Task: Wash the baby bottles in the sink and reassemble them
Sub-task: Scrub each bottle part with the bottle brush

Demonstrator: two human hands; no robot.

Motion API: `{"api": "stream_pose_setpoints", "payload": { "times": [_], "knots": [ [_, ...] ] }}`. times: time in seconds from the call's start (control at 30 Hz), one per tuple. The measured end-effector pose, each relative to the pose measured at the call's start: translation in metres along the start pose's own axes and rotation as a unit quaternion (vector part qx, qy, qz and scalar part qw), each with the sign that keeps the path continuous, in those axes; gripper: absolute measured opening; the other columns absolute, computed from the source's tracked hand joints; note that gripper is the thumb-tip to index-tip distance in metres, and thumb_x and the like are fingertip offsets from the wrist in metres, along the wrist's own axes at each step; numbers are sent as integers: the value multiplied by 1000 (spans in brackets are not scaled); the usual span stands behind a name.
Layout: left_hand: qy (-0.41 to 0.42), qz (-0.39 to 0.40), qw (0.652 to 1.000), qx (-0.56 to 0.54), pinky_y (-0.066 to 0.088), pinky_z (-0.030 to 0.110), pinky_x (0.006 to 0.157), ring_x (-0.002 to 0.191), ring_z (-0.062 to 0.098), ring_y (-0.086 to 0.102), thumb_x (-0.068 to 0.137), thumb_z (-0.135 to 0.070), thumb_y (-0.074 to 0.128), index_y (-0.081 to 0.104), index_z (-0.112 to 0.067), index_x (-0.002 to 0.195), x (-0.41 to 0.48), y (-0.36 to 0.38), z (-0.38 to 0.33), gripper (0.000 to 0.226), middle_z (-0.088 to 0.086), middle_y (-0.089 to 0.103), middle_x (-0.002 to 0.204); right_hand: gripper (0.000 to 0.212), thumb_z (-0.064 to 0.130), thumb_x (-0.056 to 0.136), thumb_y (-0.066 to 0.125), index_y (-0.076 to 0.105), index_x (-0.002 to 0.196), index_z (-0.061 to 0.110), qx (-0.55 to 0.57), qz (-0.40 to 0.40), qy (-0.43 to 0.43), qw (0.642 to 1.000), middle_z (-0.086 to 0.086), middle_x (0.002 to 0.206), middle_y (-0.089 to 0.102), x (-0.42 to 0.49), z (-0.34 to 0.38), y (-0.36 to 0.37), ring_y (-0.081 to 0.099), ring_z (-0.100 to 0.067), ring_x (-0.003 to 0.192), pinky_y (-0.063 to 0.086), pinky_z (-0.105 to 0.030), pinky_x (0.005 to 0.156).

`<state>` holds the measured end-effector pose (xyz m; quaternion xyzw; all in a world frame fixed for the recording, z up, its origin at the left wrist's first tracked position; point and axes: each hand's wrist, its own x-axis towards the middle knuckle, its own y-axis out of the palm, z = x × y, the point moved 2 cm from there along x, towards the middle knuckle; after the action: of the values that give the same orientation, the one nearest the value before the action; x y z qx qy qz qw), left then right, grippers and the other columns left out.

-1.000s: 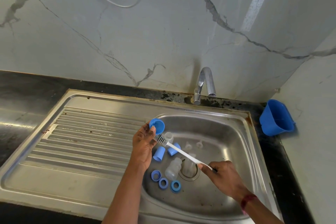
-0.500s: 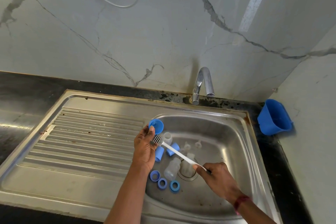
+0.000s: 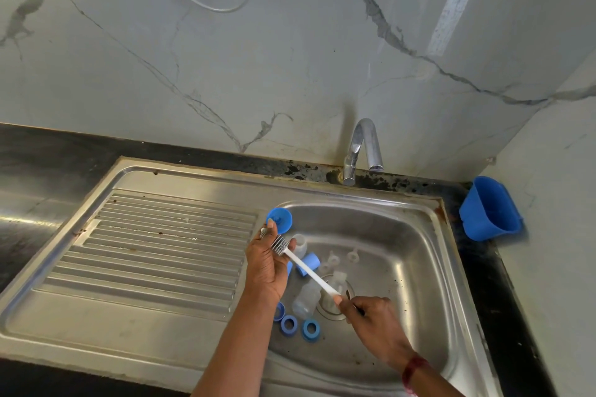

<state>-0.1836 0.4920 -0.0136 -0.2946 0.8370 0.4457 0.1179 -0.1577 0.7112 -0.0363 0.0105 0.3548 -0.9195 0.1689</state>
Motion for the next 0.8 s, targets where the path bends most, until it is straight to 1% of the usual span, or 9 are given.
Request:
{"api": "stream_pose_setpoints", "payload": {
  "times": [0.1, 0.2, 0.33, 0.47, 0.5, 0.53, 0.6, 0.63, 0.8],
  "knots": [
    [-1, 5, 1000, -9, 51, 44, 92, 103, 17, 60, 84, -25, 65, 64, -16, 99, -1, 2, 1, 18, 5, 60, 109, 70, 62, 86, 51, 56, 59, -2, 0, -4, 0, 1000, 2, 44, 39, -1, 3, 1, 33, -9, 43, 32, -17, 47],
    [-12, 18, 1000, -14, 48, 49, 100, 113, 22, 58, 78, -26, 67, 64, -16, 104, -3, 6, 6, 28, 8, 59, 119, 66, 55, 90, 56, 57, 59, -4, 11, -8, 25, 1000, 1, 45, 39, 2, 6, 3, 32, -9, 44, 32, -18, 46],
    [-28, 10, 999, -31, 47, 50, 101, 108, 18, 60, 75, -29, 71, 62, -16, 107, -5, 8, 8, 36, 10, 56, 127, 64, 50, 92, 57, 59, 61, -5, 30, 2, 53, 998, 1, 45, 43, 1, 9, 6, 36, -9, 43, 35, -18, 47],
    [-23, 14, 999, -46, 49, 50, 99, 106, 16, 62, 36, -42, 99, 68, -19, 101, -5, 8, 8, 76, 3, 68, 108, 63, 50, 92, 58, 59, 61, -5, 36, -1, 40, 999, 1, 44, 41, -4, 10, 10, 34, -8, 42, 33, -19, 46],
    [-24, 14, 998, -48, 48, 51, 99, 107, 17, 62, 37, -41, 99, 68, -18, 100, -6, 9, 8, 74, 3, 68, 105, 63, 50, 91, 58, 59, 61, -5, 37, -3, 38, 999, 1, 44, 40, -5, 11, 10, 34, -8, 42, 32, -18, 46],
    [-27, 16, 998, -49, 47, 52, 101, 109, 18, 60, 51, -38, 95, 67, -18, 100, -8, 11, 7, 60, 4, 66, 107, 63, 50, 91, 58, 59, 61, -5, 40, -5, 38, 998, 1, 44, 40, -5, 12, 11, 33, -8, 42, 31, -17, 45],
    [-31, 5, 998, -62, 42, 54, 107, 111, 17, 57, 86, -27, 71, 64, -18, 100, -10, 13, 8, 18, 5, 62, 113, 64, 52, 90, 58, 59, 60, -4, 48, -8, 48, 998, 3, 44, 40, -5, 12, 12, 33, -8, 42, 31, -16, 45],
    [-33, -7, 997, -67, 40, 54, 109, 109, 16, 57, 94, -23, 62, 64, -18, 101, -11, 13, 9, 9, 4, 62, 112, 63, 53, 90, 58, 60, 60, -3, 49, -7, 56, 997, 3, 43, 41, -4, 12, 13, 34, -8, 41, 31, -16, 45],
    [-61, -24, 994, -85, 36, 53, 113, 102, 13, 60, 97, -24, 60, 64, -16, 103, -8, 11, 15, 11, 1, 67, 103, 63, 52, 92, 57, 61, 60, -2, 50, 1, 85, 995, 6, 40, 46, -1, 11, 19, 39, -6, 40, 33, -13, 45]
  ]
}}
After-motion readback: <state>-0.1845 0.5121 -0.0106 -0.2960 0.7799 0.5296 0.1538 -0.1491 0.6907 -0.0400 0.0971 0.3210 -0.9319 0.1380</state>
